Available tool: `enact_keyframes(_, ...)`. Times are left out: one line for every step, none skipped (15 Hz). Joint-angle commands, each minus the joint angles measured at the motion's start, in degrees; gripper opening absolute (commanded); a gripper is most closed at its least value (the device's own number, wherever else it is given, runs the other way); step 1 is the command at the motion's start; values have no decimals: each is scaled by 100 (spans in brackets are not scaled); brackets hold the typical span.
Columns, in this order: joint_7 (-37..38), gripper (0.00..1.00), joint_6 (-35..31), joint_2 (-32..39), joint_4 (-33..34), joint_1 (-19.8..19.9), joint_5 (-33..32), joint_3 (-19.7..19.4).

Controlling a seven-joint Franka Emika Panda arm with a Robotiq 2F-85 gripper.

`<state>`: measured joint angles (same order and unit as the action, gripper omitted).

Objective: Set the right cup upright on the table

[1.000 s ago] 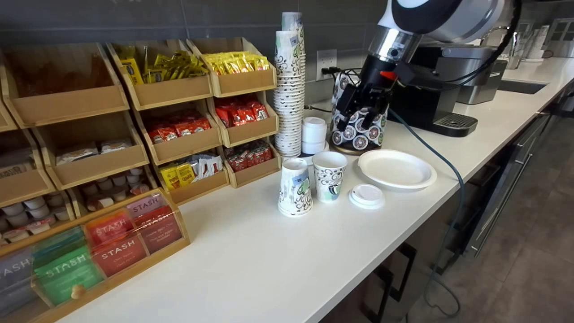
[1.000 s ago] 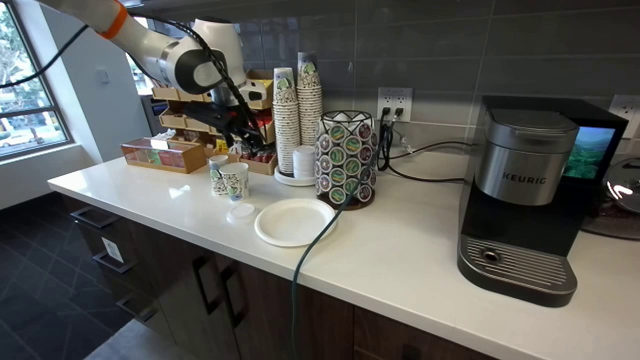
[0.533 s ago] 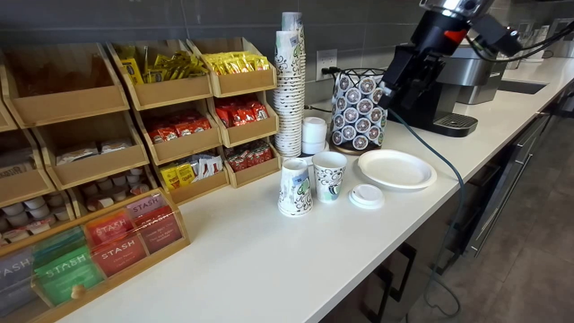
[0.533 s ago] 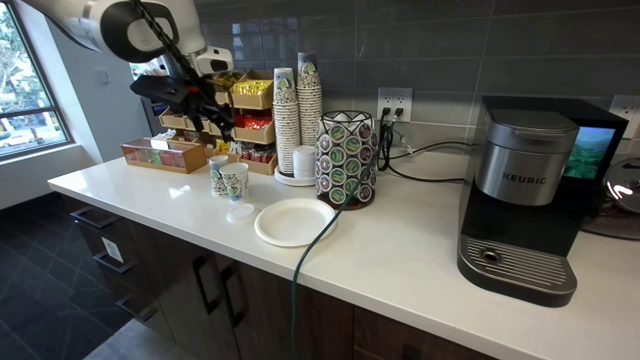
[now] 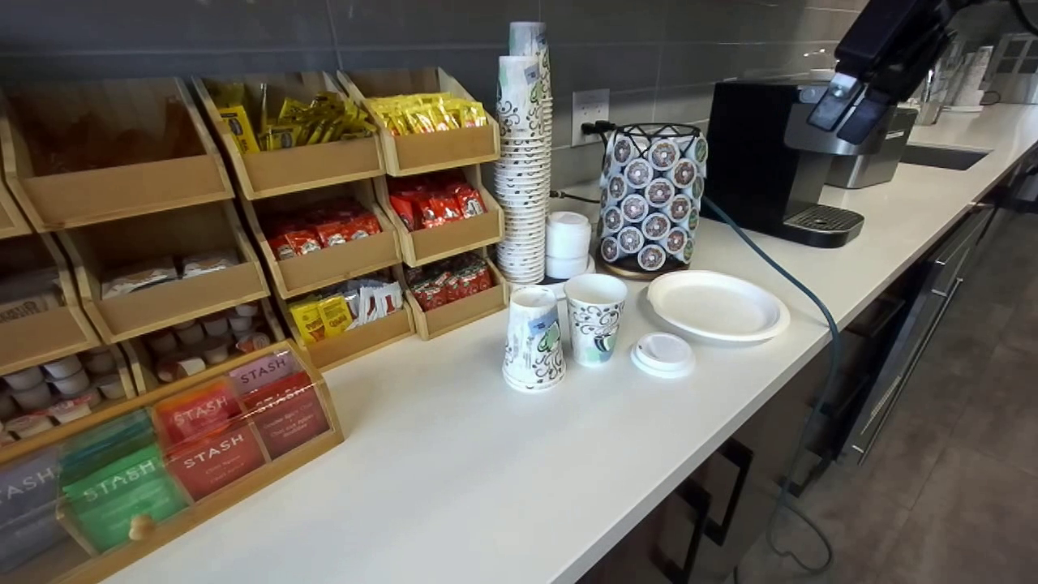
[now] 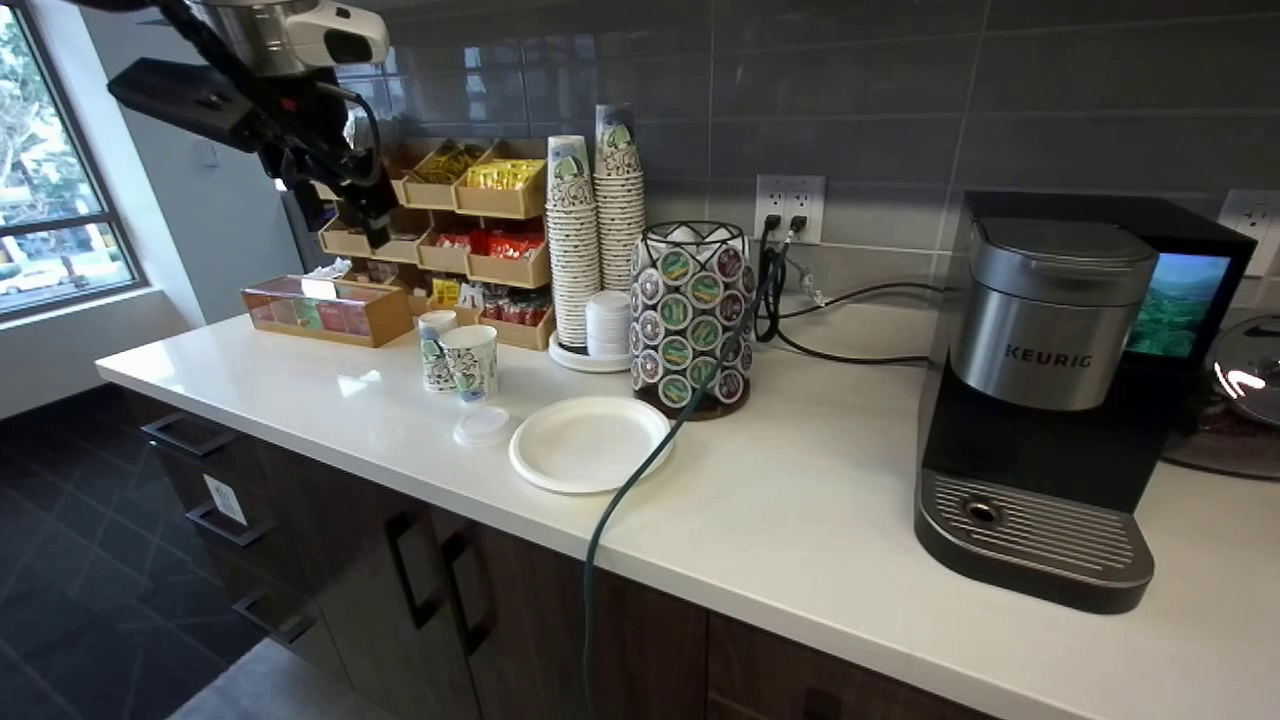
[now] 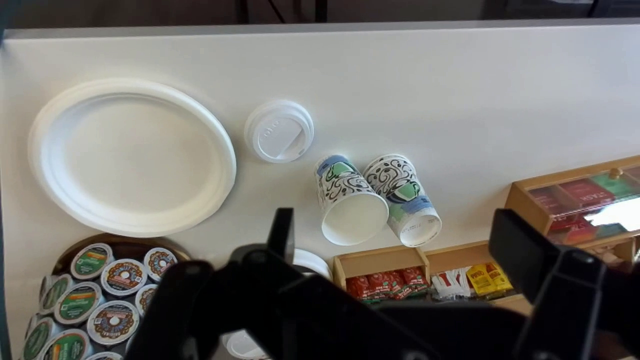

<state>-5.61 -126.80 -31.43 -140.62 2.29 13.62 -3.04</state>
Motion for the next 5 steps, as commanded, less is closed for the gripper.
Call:
enact_keyframes(40, 100, 2, 1, -15, -89, -54, -74)
enact_keyframes(37, 100, 2, 12, -33, -92, -53, -73)
enact_keyframes(36, 100, 2, 18, -42, -92, -53, -73)
enact_keyframes(35, 100, 2, 18, -45, -92, -53, -73)
enact_keyframes(35, 100, 2, 18, -45, -92, -53, -73)
